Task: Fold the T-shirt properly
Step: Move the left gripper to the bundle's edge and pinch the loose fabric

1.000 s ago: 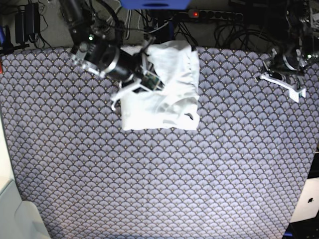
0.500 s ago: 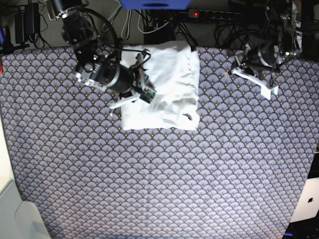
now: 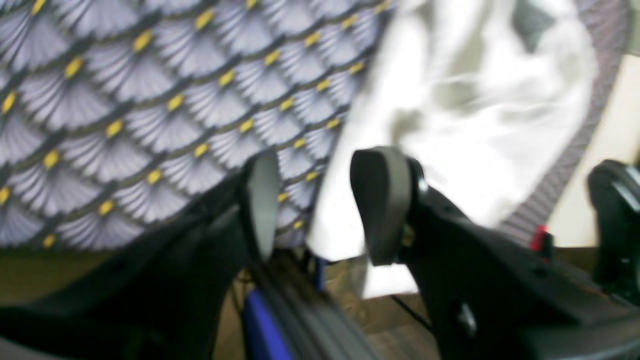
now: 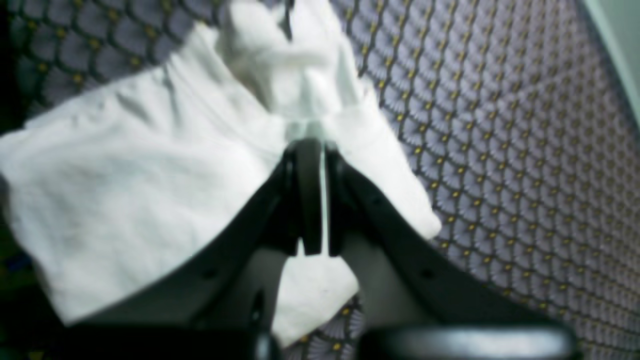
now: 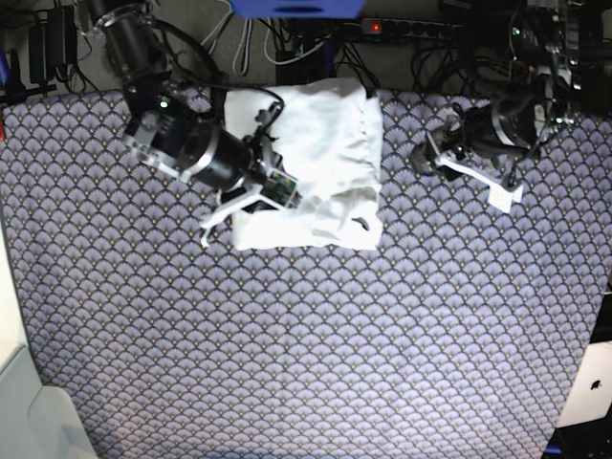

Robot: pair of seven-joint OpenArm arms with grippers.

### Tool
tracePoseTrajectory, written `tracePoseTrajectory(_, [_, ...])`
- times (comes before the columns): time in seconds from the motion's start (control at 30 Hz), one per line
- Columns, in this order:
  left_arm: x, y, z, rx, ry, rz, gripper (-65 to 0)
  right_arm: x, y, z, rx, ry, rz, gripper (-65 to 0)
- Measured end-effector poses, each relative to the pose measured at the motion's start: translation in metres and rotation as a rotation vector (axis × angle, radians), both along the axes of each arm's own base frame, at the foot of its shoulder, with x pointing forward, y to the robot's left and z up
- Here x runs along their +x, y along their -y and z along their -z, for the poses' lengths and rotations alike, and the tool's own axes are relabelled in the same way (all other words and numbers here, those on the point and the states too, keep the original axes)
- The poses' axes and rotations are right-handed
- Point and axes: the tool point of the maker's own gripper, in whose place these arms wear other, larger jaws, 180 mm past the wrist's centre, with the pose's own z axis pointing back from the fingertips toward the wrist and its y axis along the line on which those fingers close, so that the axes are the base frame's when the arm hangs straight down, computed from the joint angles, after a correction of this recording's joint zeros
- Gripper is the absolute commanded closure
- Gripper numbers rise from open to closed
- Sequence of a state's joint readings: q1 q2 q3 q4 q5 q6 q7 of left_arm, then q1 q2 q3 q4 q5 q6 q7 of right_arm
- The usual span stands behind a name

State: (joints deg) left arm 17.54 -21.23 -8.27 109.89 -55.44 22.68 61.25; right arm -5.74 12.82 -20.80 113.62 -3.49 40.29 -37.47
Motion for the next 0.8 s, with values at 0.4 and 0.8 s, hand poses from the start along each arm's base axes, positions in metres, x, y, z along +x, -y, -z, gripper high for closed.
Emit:
tracePoseTrajectory(0.4, [0.006, 0.074, -0.015, -0.147, 0.016, 0.18, -47.8, 0.001, 0.038, 0.015, -0.053, -0.038, 0.099, 0.0])
tracePoseTrajectory(0.8, [0.009, 0.061, 0.025, -0.095, -0.095, 0.174, -48.2, 0.003, 0.055, 0.018, -0.068, -0.042, 0.145, 0.0])
